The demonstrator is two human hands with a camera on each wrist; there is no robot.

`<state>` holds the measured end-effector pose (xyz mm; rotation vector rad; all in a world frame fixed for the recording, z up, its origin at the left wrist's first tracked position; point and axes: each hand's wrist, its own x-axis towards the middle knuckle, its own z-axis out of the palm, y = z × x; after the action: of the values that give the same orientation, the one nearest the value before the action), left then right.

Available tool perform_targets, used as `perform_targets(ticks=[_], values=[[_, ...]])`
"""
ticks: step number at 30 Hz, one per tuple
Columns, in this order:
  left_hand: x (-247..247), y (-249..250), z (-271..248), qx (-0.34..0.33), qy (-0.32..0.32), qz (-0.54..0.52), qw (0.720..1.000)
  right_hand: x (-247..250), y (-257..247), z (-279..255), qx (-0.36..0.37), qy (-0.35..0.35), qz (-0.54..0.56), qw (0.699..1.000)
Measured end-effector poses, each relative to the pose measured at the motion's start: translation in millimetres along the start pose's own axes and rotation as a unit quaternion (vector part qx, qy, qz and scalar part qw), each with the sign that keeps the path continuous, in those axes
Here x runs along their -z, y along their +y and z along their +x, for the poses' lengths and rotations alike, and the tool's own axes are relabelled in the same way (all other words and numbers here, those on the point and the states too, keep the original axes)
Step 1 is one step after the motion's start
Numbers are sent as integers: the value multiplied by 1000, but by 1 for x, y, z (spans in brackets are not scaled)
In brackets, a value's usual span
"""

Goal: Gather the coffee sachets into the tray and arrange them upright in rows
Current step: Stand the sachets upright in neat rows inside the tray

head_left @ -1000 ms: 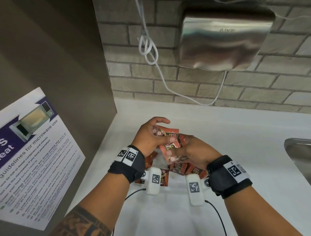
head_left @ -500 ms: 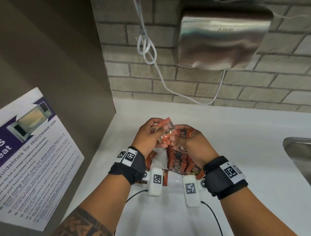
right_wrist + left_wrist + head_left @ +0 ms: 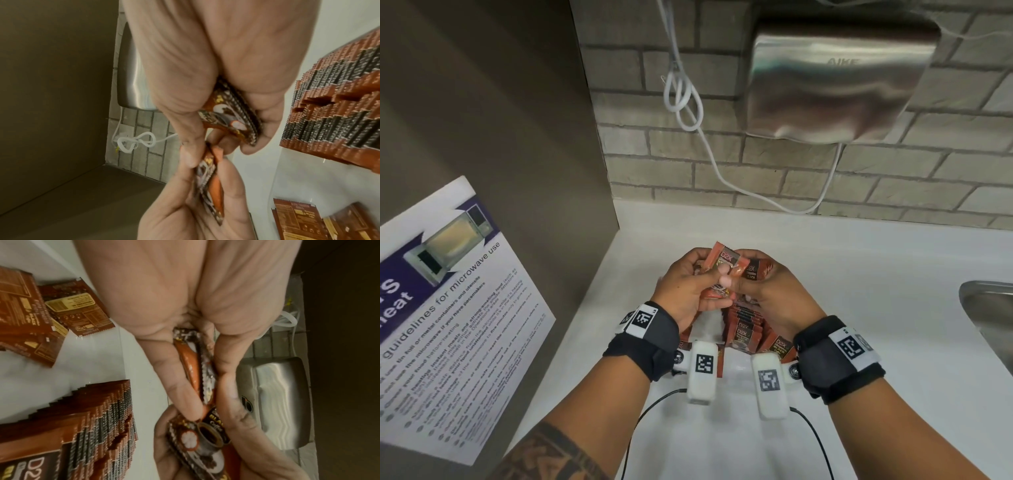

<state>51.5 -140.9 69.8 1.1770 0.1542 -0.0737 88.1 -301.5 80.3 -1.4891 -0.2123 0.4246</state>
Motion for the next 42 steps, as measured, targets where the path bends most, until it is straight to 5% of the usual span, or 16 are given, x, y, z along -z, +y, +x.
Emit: perform_targets(ticks=[9,14,18,23,31,37,42], values=[[-3,0,2,33,-29,24,999,-2,-2,0,38,23,0,999],[5,1,5,9,36,20,999,11,-7,2,28,52,73,996],[5,2,6,-24,54,29,998,10,0,0,21,48,29,998],[2,3,4,-10,77,1,997,3,5,0,8,-9,-7,1000],[-1,-4,4,5,119,8,993,-5,0,1,7,16,33,999],[-11,3,-2,-4,73,91,993,-1,-7,5,-2,39,120,992],[-1,6,2,-105,67,316,941,4,-8,4,-18,48,143,988]])
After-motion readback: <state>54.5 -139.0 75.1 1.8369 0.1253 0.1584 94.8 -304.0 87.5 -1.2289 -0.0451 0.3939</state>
